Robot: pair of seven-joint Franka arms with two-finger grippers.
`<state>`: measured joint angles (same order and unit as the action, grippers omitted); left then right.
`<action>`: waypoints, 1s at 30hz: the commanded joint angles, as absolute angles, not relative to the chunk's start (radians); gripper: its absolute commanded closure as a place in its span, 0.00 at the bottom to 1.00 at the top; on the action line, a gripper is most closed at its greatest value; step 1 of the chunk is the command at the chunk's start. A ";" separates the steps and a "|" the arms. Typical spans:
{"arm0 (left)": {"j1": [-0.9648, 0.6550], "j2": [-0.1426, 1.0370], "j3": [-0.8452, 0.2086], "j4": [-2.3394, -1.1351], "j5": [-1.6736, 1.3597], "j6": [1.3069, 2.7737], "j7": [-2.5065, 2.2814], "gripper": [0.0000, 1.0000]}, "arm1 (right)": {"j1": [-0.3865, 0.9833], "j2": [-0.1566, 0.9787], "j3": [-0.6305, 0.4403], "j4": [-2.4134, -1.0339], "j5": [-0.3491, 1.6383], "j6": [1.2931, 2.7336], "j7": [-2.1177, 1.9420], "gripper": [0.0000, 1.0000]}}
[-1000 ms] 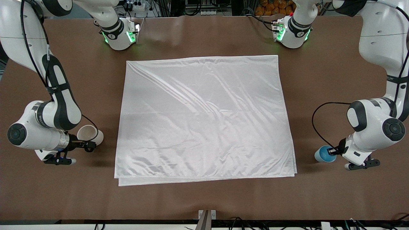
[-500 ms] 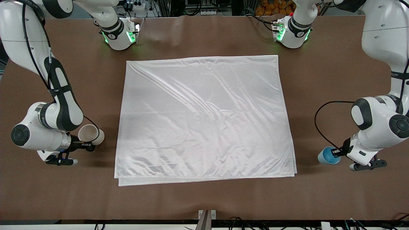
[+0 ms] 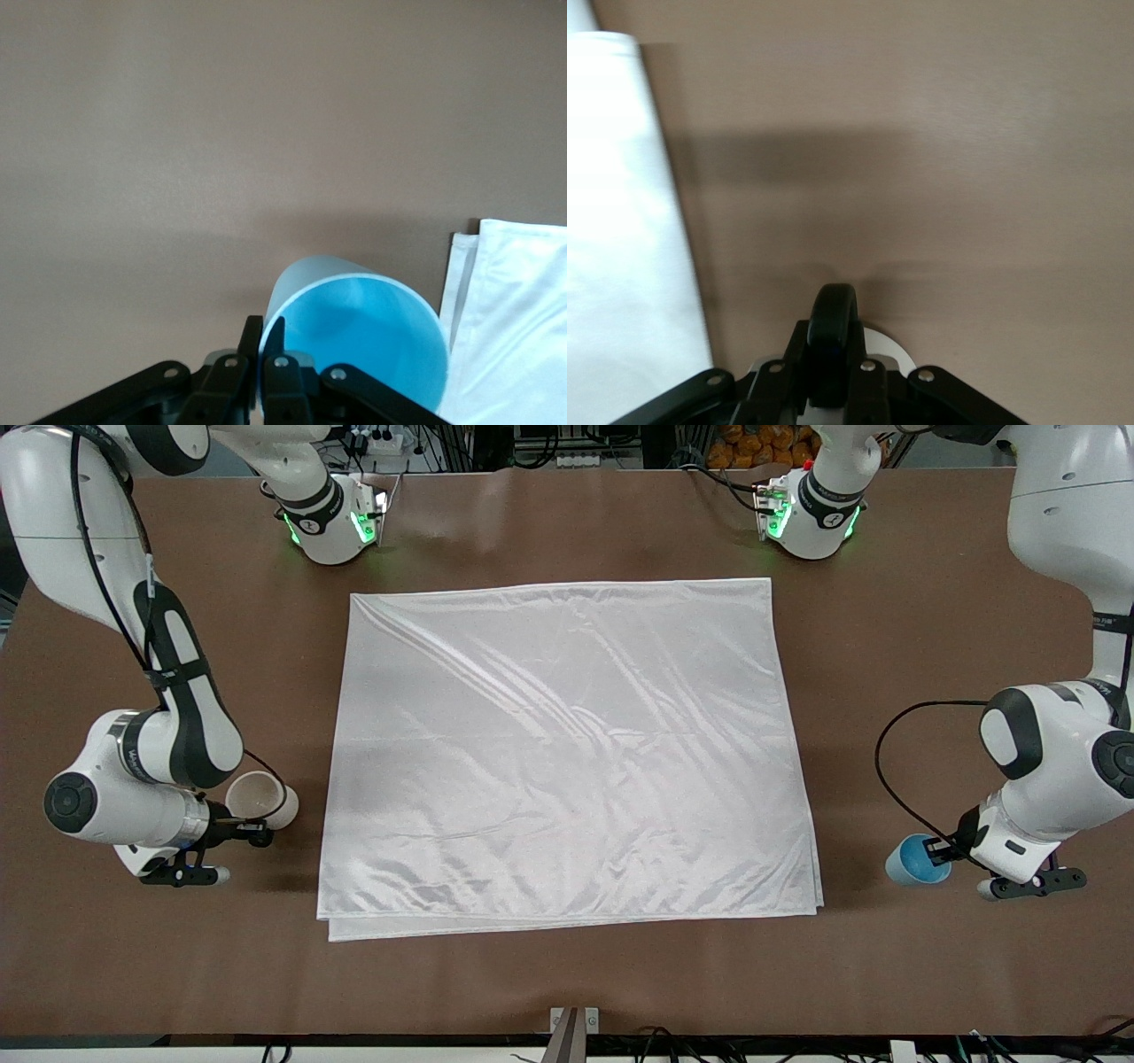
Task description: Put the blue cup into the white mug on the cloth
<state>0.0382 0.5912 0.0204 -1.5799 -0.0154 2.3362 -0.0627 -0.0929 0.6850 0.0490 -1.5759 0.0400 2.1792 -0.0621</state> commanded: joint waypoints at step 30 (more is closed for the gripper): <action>0.034 0.575 0.005 -1.595 -0.026 2.330 -0.078 1.00 | 0.210 0.640 0.071 -1.474 0.049 2.083 0.316 1.00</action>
